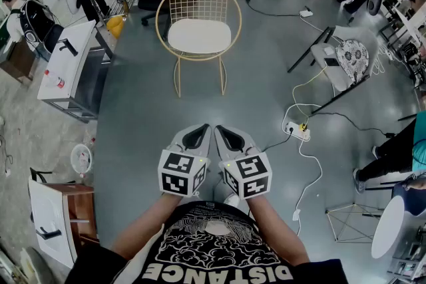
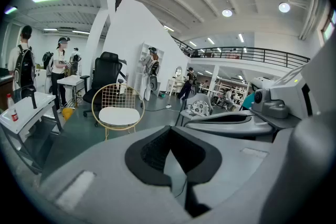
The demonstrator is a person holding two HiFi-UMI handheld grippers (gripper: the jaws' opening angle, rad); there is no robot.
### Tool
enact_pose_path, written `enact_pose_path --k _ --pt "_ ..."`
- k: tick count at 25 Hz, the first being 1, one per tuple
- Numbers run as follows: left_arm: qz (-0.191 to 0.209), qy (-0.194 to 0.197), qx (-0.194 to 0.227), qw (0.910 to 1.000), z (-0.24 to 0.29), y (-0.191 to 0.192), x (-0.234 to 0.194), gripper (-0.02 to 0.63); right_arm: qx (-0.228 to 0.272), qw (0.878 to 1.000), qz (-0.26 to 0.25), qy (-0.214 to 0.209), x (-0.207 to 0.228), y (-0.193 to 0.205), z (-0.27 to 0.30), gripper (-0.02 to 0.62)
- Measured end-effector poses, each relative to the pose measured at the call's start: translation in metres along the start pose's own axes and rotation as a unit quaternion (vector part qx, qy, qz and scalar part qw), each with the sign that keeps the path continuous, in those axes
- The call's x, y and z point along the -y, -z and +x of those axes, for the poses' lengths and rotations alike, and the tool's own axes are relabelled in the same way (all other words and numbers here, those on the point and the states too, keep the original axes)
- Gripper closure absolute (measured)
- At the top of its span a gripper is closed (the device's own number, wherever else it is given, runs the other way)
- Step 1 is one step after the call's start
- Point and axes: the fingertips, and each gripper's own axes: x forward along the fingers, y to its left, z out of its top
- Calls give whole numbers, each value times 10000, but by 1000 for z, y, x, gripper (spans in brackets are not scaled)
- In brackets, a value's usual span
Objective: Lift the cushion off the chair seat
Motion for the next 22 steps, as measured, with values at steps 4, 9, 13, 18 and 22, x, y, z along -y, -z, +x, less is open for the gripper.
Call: enact_pose_path --k 4,9,13,18,22 --pt "79 168 -49 9998 -4 -3 -16 614 -94 9998 -100 146 -6 0 13 595" --pt "219 354 -114 9991 -10 -7 -39 614 -76 9994 -135 303 -19 -9 29 595" --pt "250 460 -119 9986 -13 -12 -56 614 -34 9992 -51 406 -28 -14 43 595" --pt "143 501 -107 9986 -13 -14 -69 614 -29 9987 107 496 -27 -16 48 595" --pt "69 496 -61 9987 -13 -17 -76 614 -33 9984 180 527 -21 -16 52 595"
